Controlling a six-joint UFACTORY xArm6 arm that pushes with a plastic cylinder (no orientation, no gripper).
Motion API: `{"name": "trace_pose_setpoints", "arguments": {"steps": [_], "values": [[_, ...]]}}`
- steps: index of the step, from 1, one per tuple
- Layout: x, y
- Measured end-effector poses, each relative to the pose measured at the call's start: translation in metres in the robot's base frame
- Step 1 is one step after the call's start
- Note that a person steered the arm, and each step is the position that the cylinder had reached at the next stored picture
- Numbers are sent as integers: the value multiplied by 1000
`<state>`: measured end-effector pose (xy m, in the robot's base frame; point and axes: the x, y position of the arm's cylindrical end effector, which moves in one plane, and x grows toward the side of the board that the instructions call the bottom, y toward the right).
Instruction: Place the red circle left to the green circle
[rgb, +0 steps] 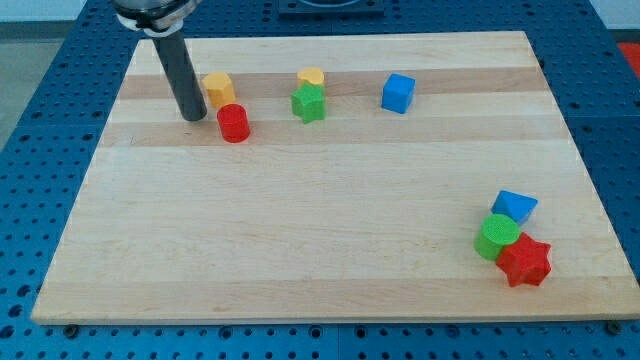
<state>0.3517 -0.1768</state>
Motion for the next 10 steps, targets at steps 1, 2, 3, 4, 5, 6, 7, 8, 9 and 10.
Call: {"name": "trace_pose_setpoints", "arguments": {"steps": [1,2,3,4,5,6,7,8,9,10], "values": [[7,20],[16,39],[22,64],[35,86],[55,101],[76,119],[94,139],[108,166],[125,190],[143,211]]}}
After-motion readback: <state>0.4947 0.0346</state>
